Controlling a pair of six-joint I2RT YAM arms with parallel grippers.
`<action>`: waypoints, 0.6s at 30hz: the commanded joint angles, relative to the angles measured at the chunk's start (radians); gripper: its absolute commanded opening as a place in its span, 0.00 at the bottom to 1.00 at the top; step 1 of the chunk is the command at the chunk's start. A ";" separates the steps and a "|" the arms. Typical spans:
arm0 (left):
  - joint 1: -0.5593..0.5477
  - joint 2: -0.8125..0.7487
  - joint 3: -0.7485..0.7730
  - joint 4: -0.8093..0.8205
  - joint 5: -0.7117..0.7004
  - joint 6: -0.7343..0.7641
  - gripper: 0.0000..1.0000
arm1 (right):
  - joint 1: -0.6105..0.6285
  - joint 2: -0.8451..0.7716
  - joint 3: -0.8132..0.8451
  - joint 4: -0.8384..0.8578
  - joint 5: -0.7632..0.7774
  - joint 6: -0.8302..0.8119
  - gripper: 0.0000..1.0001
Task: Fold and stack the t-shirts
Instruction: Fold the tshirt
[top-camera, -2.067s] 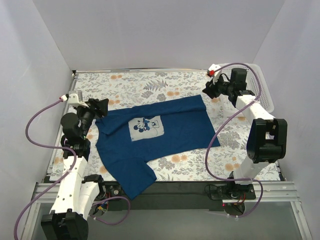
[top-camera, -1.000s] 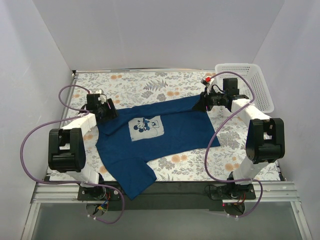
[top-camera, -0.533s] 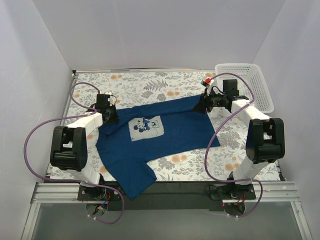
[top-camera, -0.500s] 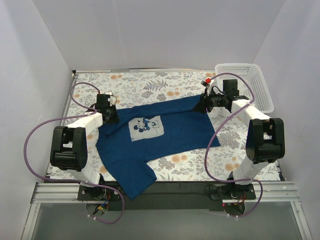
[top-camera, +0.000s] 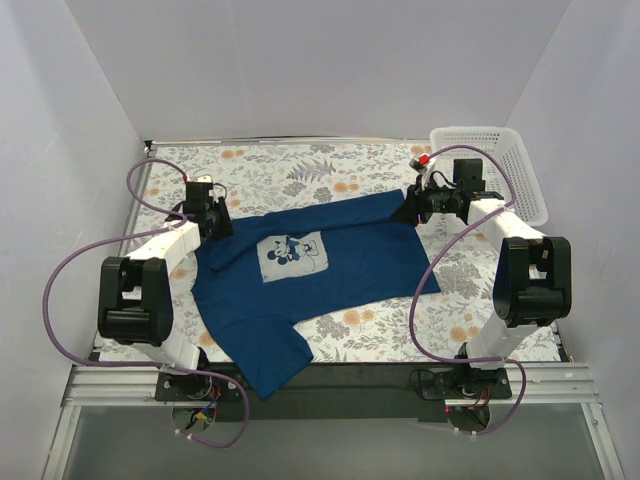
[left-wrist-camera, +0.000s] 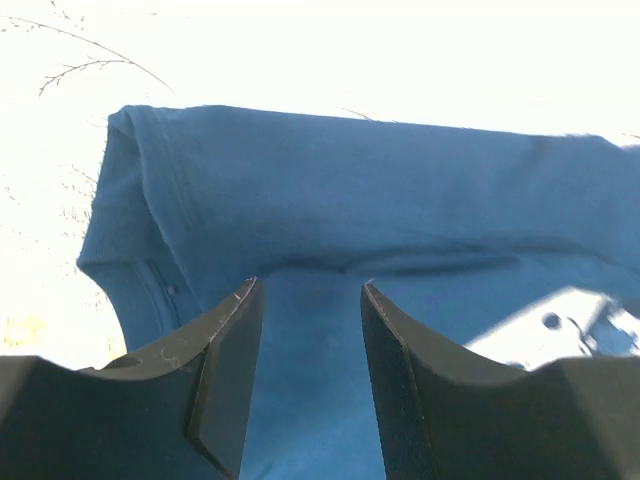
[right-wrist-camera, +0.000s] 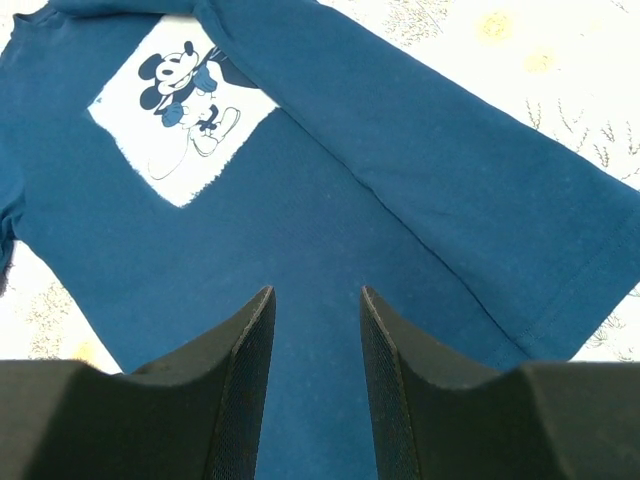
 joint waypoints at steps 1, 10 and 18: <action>0.020 0.058 0.045 -0.020 -0.018 -0.014 0.42 | -0.008 -0.031 -0.009 0.000 -0.039 0.008 0.39; 0.022 0.157 0.117 -0.047 0.019 0.012 0.33 | -0.019 -0.031 -0.012 0.002 -0.048 0.008 0.39; 0.022 0.085 0.074 -0.051 0.056 0.020 0.03 | -0.021 -0.028 -0.012 0.002 -0.051 0.009 0.39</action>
